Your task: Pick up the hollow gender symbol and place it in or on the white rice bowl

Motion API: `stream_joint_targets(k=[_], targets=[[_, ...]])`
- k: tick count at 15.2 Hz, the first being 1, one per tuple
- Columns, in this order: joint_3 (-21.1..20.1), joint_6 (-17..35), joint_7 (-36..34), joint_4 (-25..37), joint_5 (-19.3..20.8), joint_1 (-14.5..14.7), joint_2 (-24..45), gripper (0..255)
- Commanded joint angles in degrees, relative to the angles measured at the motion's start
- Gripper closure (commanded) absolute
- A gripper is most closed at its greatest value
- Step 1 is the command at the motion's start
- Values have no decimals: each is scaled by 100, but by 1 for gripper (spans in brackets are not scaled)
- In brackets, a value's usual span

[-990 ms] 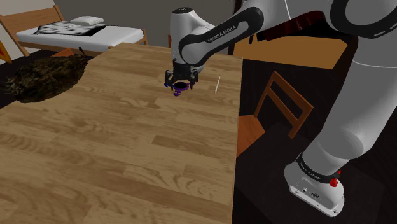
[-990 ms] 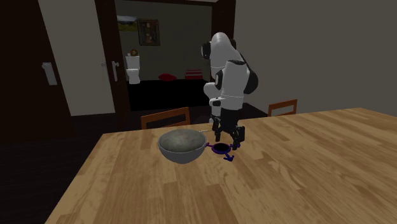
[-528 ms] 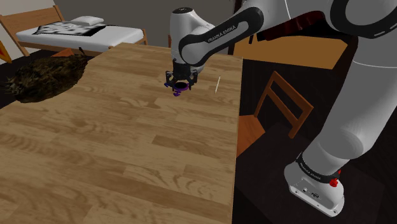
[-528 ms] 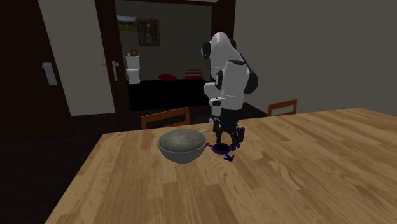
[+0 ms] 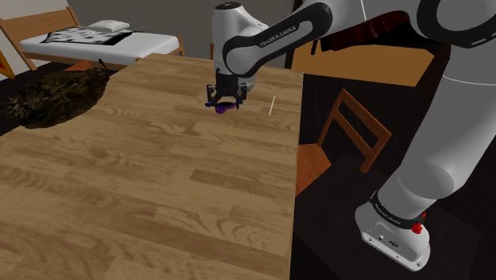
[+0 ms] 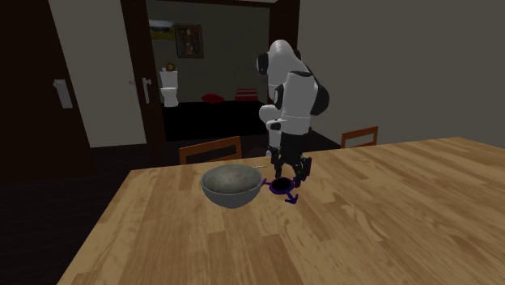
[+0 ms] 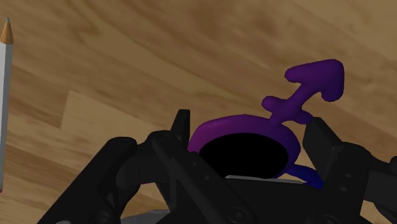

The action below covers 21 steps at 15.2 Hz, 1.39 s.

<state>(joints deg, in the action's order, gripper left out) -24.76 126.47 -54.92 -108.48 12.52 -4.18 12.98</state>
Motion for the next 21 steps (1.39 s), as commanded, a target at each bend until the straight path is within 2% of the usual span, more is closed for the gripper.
stream_joint_targets(k=[1, 21], targets=[[-14, -136, 35, 85, -45, -6, -58, 255], [-86, -1554, 312, 1204, -332, -25, -410, 255]])
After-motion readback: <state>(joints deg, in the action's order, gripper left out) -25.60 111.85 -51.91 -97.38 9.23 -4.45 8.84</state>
